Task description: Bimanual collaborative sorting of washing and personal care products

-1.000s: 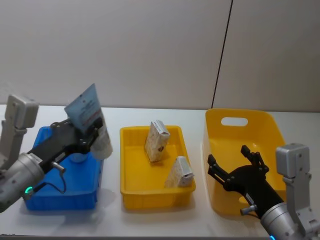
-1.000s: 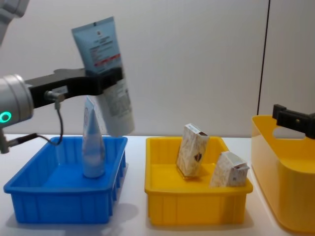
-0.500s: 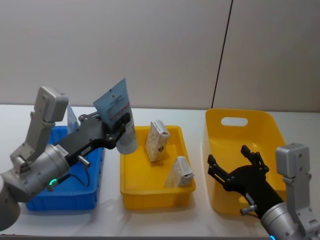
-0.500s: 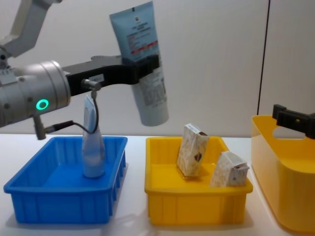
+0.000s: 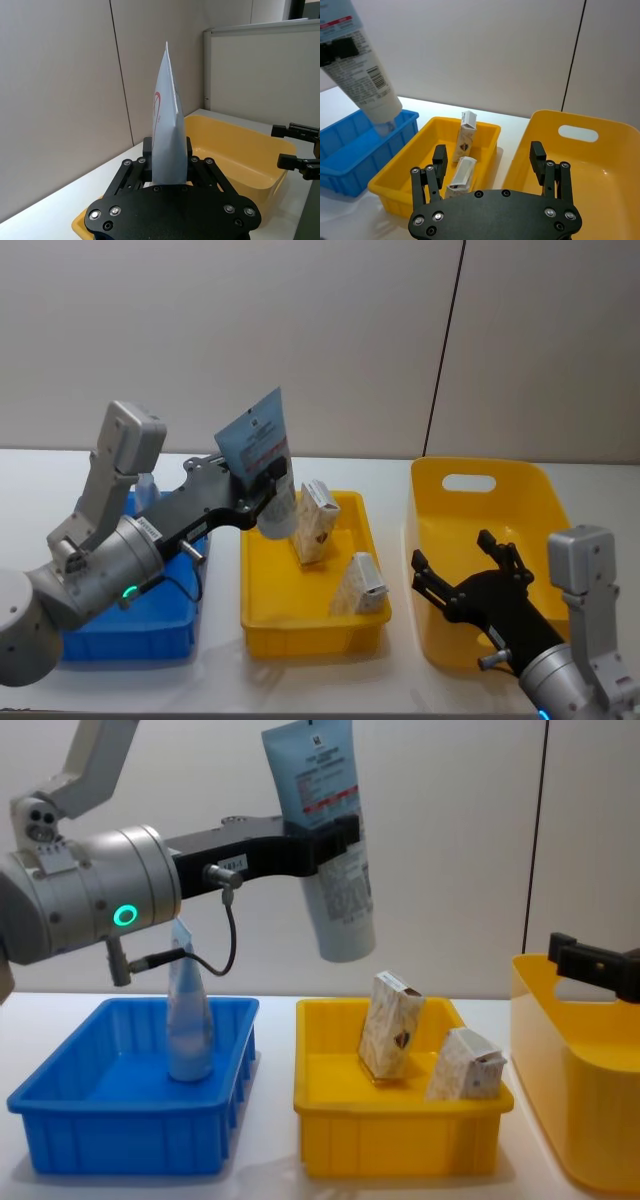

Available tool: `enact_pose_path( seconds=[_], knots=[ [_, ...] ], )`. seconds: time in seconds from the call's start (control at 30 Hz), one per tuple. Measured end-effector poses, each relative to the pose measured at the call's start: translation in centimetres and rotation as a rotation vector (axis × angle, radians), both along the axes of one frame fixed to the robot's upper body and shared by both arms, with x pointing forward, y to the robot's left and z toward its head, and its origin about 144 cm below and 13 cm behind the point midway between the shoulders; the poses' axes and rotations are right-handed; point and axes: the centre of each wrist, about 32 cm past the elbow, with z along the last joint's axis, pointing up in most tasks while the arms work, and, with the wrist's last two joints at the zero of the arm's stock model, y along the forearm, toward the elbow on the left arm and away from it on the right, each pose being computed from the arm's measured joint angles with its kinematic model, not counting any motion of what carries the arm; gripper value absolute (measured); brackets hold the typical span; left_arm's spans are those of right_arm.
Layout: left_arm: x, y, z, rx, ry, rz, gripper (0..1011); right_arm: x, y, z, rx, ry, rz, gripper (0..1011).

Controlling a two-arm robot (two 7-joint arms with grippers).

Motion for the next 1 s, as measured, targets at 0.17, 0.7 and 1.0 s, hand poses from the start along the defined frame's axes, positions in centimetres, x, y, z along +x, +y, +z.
enact_pose_path(
  seconds=[0.17, 0.7, 1.0],
  knots=[
    [0.1, -0.2, 0.1, 0.001, -0.003, -0.006, 276, 0.2, 0.0, 0.2, -0.013, 0.005, 0.028, 1004],
    [0.2, -0.6, 0.3, 0.004, -0.010, -0.016, 276, 2.6, 0.4, 1.8, -0.113, 0.017, 0.219, 1004],
    [0.3, -0.7, 0.4, 0.005, -0.012, -0.018, 276, 4.8, 1.0, 3.0, -0.181, 0.011, 0.328, 1004]
  ],
)
